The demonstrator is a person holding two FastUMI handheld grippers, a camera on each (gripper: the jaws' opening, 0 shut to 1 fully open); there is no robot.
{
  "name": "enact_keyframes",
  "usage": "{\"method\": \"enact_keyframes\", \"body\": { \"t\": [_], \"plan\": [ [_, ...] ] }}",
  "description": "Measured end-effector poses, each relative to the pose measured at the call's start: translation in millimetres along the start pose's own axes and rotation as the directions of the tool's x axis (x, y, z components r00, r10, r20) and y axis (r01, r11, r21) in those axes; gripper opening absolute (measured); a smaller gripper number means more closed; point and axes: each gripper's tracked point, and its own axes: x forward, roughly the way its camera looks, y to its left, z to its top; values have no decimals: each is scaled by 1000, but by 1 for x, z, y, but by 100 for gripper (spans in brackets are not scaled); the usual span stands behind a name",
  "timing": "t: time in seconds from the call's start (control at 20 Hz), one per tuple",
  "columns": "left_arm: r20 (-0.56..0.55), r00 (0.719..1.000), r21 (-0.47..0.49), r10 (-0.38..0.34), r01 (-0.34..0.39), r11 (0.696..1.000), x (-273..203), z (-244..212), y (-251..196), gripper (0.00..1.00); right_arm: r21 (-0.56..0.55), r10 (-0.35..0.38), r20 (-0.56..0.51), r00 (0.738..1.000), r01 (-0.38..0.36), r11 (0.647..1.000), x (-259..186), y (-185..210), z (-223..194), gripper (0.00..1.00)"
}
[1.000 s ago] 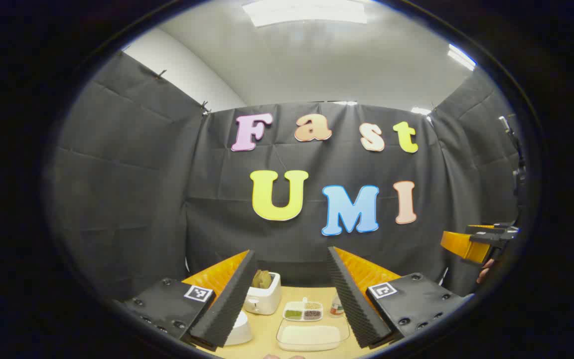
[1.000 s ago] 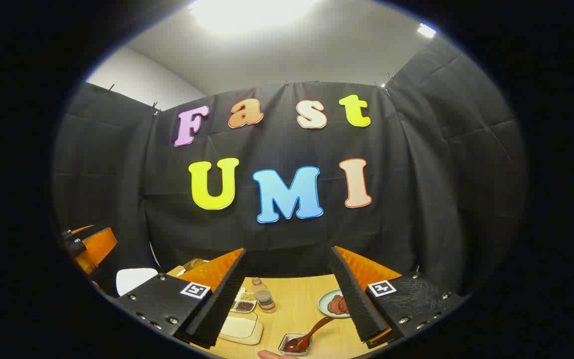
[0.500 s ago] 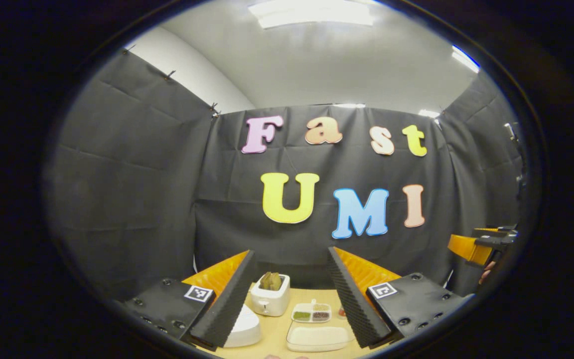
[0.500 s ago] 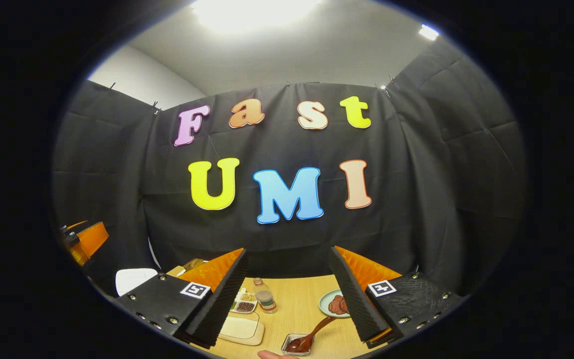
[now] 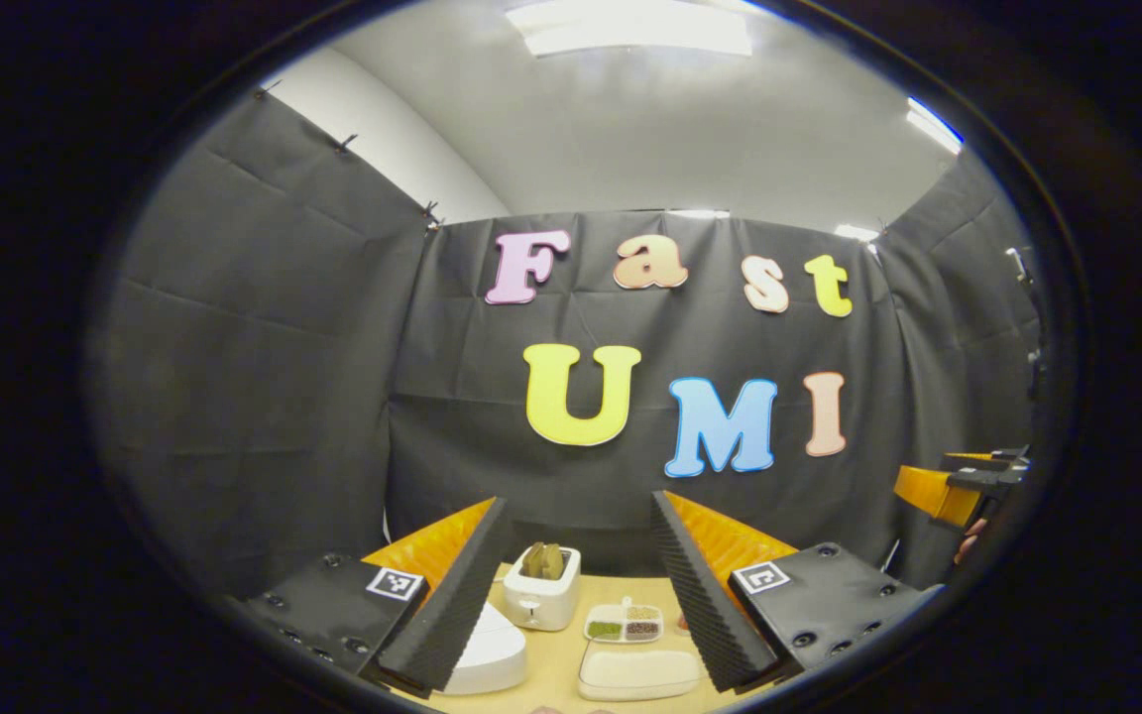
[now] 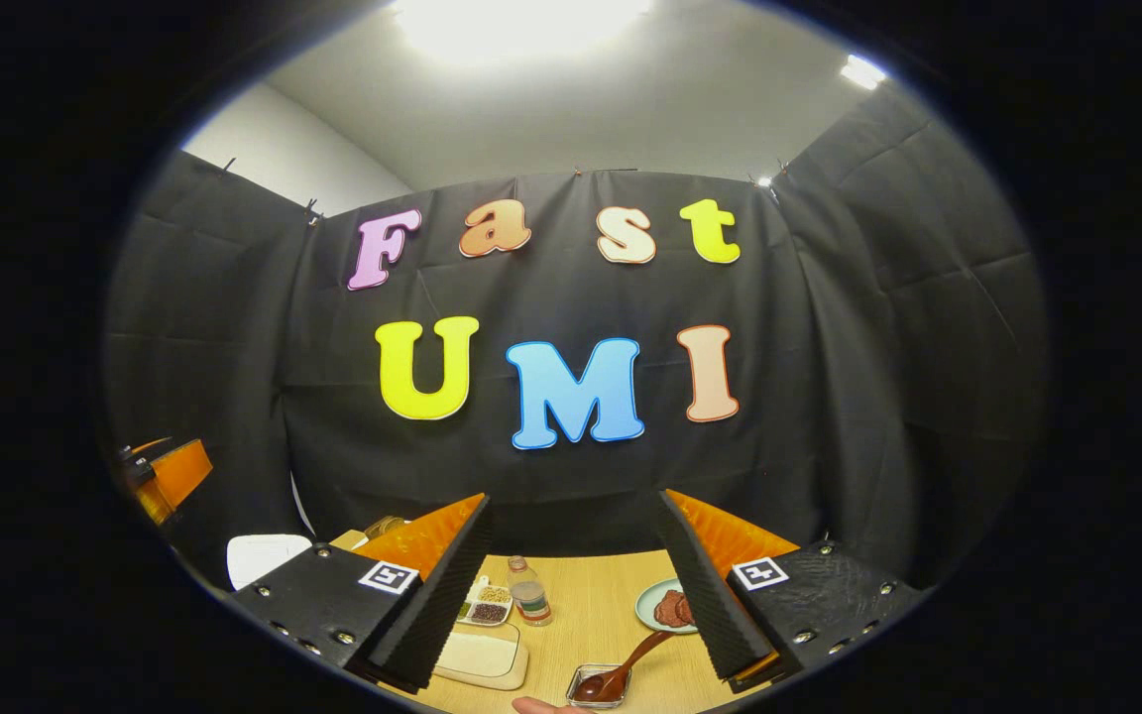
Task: Close the left gripper, press the button to open the rice cooker; take a wooden spoon from the chopstick holder with the right hand, scoop a spoonful of rice and pour it into the rice cooker, then put the wooden spoon back into the chopstick holder.
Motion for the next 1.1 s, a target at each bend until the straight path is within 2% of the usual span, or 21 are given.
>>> {"method": "enact_keyframes", "body": {
  "t": [0.05, 0.35, 0.4, 0.45, 0.6, 0.65, 0.75, 0.85, 1.0, 1.1],
  "plan": [
    [2, 1000, 0, 1, -1, 1000, 2, -1, 3, 93, -8, -2, 1, 1000, 2, 1000, 0, 1, -1, 99],
    [-53, 998, 7, 20, -19, 1000, 16, -32, 30, 93, -15, -4, -25, 1000, 4, 1000, 3, 5, -16, 99],
    [-67, 997, 1, 33, -33, 999, 17, -38, 40, 80, -19, -6, -33, 999, 5, 1000, 4, 4, -19, 99],
    [-82, 996, -9, 39, -40, 999, 21, -43, 48, 77, -22, -8, -36, 999, 8, 1000, 7, 2, -22, 99],
    [-149, 985, -6, 83, -85, 996, 32, -72, 72, 20, -25, -5, -64, 998, 3, 1000, 13, 3, -35, 99],
    [-185, 980, -13, 69, -73, 997, 38, -88, 77, 9, -24, -2, -75, 997, 0, 1000, 15, 3, -39, 99],
    [-240, 968, -22, 74, -82, 996, 39, -109, 89, 9, -24, 3, -88, 996, -5, 1000, 19, 3, -44, 99],
    [-323, 944, -46, 68, -88, 995, 47, -135, 104, 8, -26, 3, -98, 995, -6, 1000, 23, 2, -50, 99],
    [-467, 879, -95, 98, -160, 982, 52, -189, 138, 8, -27, 7, -126, 992, -10, 1000, 25, 2, -60, 99],
    [-517, 849, -109, 106, -189, 976, 56, -214, 156, 8, -32, -1, -142, 990, -4, 999, 26, -4, -68, 99]
  ]
}}
